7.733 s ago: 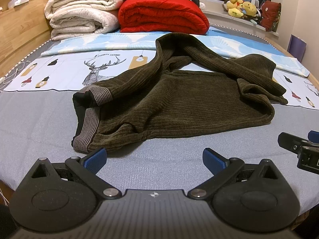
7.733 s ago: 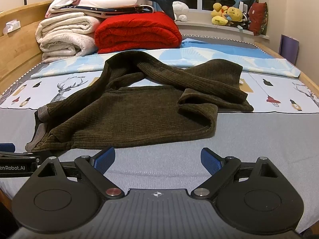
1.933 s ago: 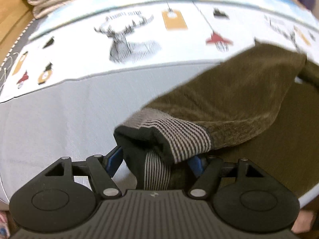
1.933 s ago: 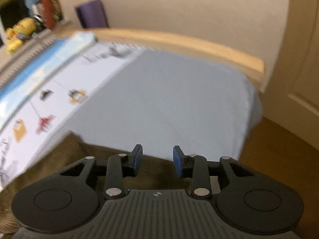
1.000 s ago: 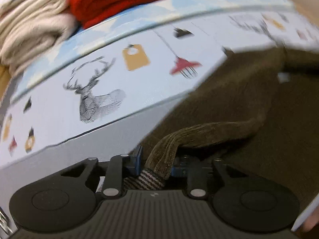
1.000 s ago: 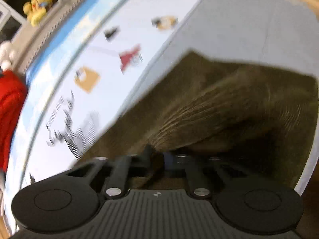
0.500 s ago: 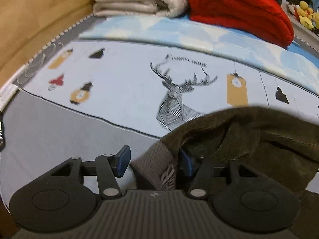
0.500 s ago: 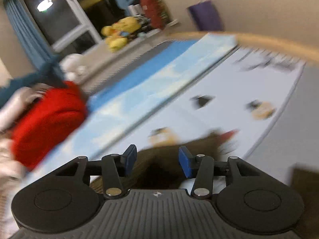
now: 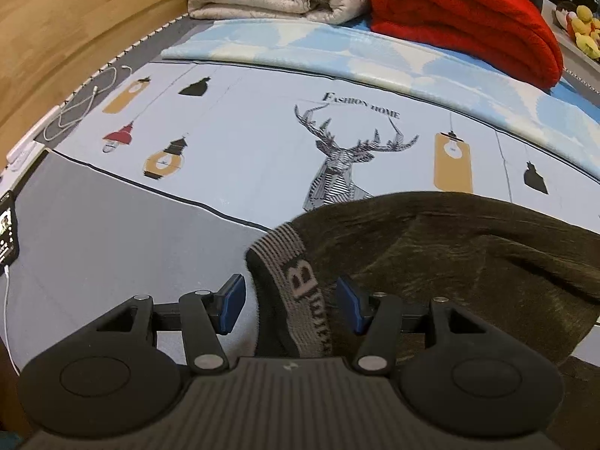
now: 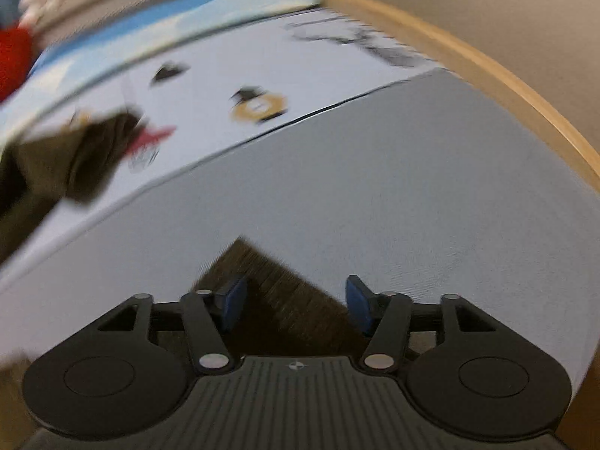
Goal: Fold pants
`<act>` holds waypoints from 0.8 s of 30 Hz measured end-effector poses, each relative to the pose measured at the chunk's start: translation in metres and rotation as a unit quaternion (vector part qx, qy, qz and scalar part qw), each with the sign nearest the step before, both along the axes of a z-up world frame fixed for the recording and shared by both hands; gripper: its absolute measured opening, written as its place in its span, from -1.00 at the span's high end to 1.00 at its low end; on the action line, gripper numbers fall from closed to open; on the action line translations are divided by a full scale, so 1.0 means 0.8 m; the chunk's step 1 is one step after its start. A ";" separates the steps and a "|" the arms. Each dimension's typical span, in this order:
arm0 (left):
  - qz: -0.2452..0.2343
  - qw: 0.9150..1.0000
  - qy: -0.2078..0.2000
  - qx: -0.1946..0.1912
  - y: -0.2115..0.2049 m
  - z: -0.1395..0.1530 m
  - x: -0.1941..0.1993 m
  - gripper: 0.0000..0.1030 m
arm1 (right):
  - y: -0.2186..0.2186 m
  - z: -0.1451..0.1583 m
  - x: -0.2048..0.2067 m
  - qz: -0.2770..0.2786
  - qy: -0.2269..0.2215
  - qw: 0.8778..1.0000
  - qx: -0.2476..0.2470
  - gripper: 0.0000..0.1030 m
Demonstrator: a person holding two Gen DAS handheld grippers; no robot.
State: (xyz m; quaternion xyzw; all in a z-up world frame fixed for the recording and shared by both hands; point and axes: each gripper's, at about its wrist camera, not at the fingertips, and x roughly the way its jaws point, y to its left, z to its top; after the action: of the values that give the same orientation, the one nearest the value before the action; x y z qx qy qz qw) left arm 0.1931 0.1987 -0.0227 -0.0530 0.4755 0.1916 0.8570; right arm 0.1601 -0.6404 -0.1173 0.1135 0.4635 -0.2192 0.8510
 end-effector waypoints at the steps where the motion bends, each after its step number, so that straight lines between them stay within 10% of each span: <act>1: -0.004 1.000 0.002 0.002 -0.005 0.000 0.000 -0.17 | 0.010 -0.005 0.005 0.027 0.011 0.999 -0.021 -0.36; 5: -0.017 1.000 0.008 0.017 -0.019 -0.002 0.003 -0.17 | 0.037 -0.012 0.019 0.098 0.017 0.989 -0.107 -0.27; 7: -0.016 1.000 0.009 0.023 -0.019 0.000 0.003 -0.17 | 0.036 -0.012 0.024 0.135 0.007 0.988 -0.081 0.58; 10: -0.012 1.000 0.009 0.027 -0.014 0.003 0.003 -0.17 | 0.045 -0.010 0.029 0.191 0.003 0.977 -0.094 0.86; 14: -0.012 1.000 0.008 0.025 -0.010 0.008 0.001 -0.17 | 0.002 0.005 0.018 0.042 -0.028 0.989 -0.141 0.83; 16: -0.015 1.000 0.008 0.023 -0.010 0.011 0.000 -0.17 | -0.032 0.005 0.007 -0.028 -0.036 0.997 -0.065 0.67; 24: -0.025 0.998 0.028 -0.041 0.004 0.006 -0.011 -0.30 | -0.047 0.028 -0.045 -0.066 -0.033 0.996 -0.057 -0.07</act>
State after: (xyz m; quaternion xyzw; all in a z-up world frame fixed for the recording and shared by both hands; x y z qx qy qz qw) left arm 0.1840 0.2020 -0.0181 -0.0708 0.5078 0.1522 0.8450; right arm 0.1244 -0.6777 -0.0947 0.1026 0.4137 -0.2971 0.8544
